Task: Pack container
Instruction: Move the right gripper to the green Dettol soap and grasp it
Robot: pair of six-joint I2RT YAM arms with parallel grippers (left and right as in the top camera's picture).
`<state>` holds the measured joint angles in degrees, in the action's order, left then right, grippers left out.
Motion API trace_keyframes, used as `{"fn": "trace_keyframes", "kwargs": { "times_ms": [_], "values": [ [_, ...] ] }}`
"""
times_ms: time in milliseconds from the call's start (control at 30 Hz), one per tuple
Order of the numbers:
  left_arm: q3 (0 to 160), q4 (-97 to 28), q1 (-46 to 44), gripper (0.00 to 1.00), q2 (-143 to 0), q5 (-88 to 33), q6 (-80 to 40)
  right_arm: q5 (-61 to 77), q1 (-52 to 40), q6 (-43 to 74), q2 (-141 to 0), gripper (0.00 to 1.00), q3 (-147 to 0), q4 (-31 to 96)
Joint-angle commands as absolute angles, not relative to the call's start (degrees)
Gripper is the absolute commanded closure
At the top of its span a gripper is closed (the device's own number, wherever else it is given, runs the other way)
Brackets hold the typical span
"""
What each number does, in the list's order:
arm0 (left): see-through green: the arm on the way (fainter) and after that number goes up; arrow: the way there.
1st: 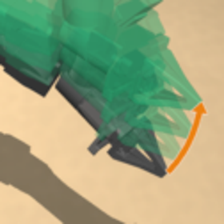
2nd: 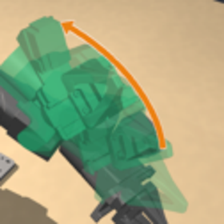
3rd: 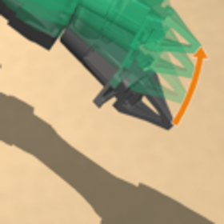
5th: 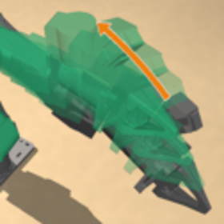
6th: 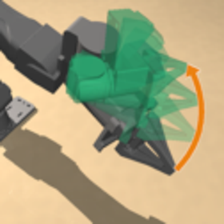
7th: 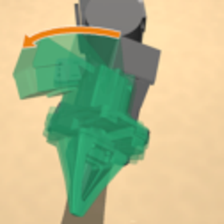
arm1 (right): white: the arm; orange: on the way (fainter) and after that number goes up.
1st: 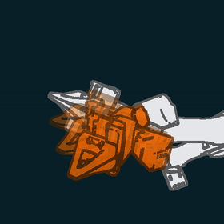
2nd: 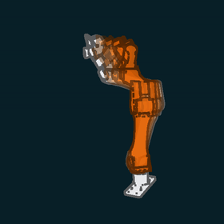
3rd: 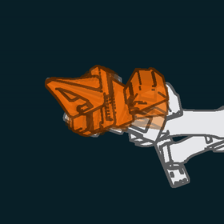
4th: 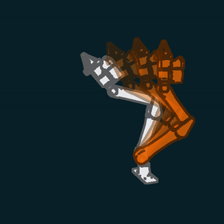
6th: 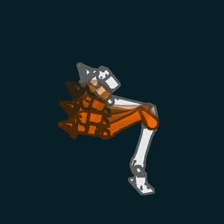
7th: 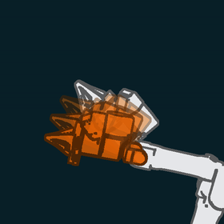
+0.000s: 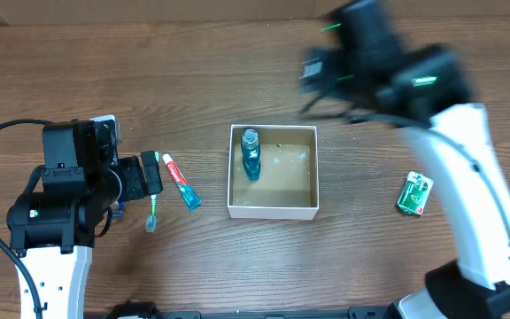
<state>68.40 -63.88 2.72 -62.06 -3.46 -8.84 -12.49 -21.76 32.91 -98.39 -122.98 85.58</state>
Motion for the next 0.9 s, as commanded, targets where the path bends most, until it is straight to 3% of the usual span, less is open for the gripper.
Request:
{"fn": "trace_keyframes", "kwargs": {
  "times_ms": [0,200,400,500,867],
  "values": [
    [69.8,-63.9,2.6,0.0,-62.3,-4.1,-8.1,-13.2,-8.7,35.8,-97.3,0.0,-123.7,93.1],
    [69.8,-63.9,2.6,0.0,-62.3,-4.1,-8.1,-8.7,5.3,32.6,-92.6,0.0,-107.5,95.5],
    [69.8,-63.9,2.6,0.0,-62.3,-4.1,-8.1,-1.3,10.3,26.9,-88.4,0.0,-81.3,79.1],
    [69.8,-63.9,2.6,0.0,-62.3,-4.1,-8.2,1.0,14.9,24.4,-89.5,0.0,-67.9,64.7],
    [69.8,-63.9,2.6,0.0,-62.3,-4.1,-8.2,0.5,16.3,14.7,-89.8,0.0,-51.4,46.1]
  ]
}}
